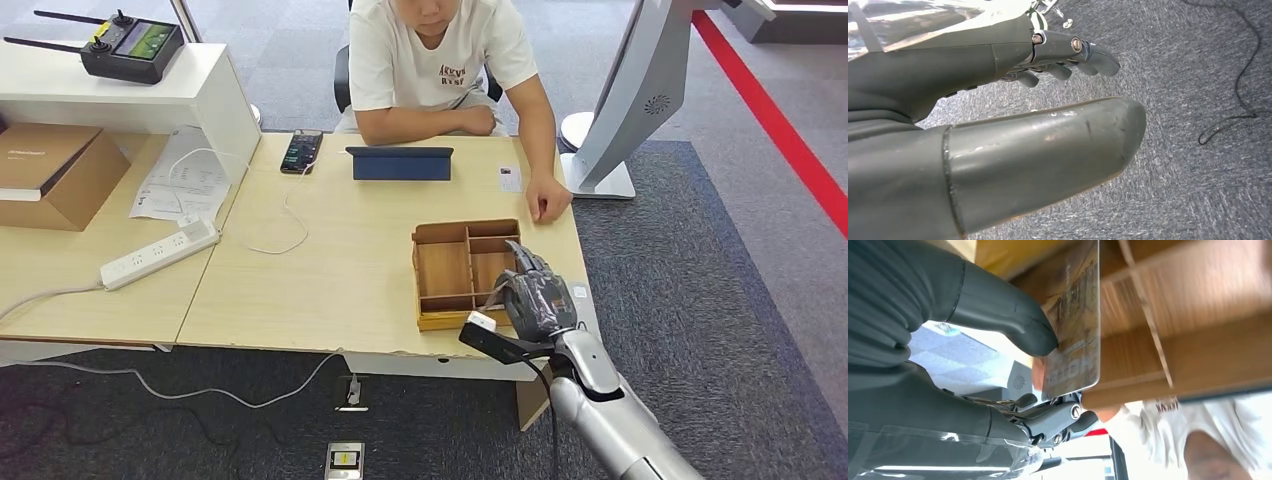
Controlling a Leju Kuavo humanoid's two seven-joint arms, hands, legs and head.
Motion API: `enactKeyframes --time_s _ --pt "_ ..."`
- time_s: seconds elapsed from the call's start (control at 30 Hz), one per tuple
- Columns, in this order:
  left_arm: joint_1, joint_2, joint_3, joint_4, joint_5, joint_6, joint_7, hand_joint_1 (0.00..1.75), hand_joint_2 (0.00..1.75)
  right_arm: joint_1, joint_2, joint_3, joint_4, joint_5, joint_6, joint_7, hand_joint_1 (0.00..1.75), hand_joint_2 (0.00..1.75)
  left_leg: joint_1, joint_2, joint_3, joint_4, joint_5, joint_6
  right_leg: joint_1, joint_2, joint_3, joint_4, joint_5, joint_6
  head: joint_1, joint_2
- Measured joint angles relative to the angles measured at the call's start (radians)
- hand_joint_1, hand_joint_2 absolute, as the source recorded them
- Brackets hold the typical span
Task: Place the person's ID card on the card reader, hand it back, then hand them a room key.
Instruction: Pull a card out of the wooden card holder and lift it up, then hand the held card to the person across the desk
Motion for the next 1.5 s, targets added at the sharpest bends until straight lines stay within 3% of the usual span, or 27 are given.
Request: enactKeyframes --time_s 0.43,0.7,0.97,1.17,1.5 --pt "0.001 0.000 0.000 0.000 -0.018 -0.004 -0.021 0.00 0.00 -0.051 -0.034 -0.110 -0.319 -0.009 0.094 0.030 1.75 1.75 0.000 0.000 0.000 0.001 0.000 0.000 0.000 0.000 0.000 0.000 0.000 0.000 0.000 0.000" --pt "0.001 0.000 0.000 0.000 -0.034 -0.008 -0.033 0.00 0.00 -0.089 -0.025 -0.125 -0.368 0.009 0.087 -0.004 1.75 1.75 0.000 0.000 0.000 0.000 0.000 0.000 0.000 0.000 0.000 0.000 0.000 0.000 0.000 0.000" --pt "-0.002 0.000 -0.002 0.000 -0.072 -0.022 -0.055 0.00 0.00 -0.273 0.033 -0.123 -0.157 0.016 0.024 -0.090 1.75 1.75 0.000 0.000 0.000 0.000 0.001 -0.001 0.000 0.000 0.000 0.000 0.001 -0.001 0.000 0.000" --pt "-0.002 0.001 -0.005 0.000 -0.091 -0.027 -0.063 0.00 0.00 -0.401 0.081 -0.117 0.057 0.026 -0.001 -0.101 1.75 1.75 0.000 0.000 -0.001 0.000 0.001 -0.001 0.000 0.000 0.000 0.000 0.001 0.000 0.000 0.000" --pt "-0.002 0.004 -0.009 0.000 -0.094 -0.028 -0.059 0.00 0.00 -0.481 0.140 -0.107 0.275 0.047 0.005 -0.081 1.71 1.75 0.000 0.000 -0.001 0.000 0.001 -0.001 0.000 0.000 0.000 0.000 0.001 0.000 0.000 0.000"
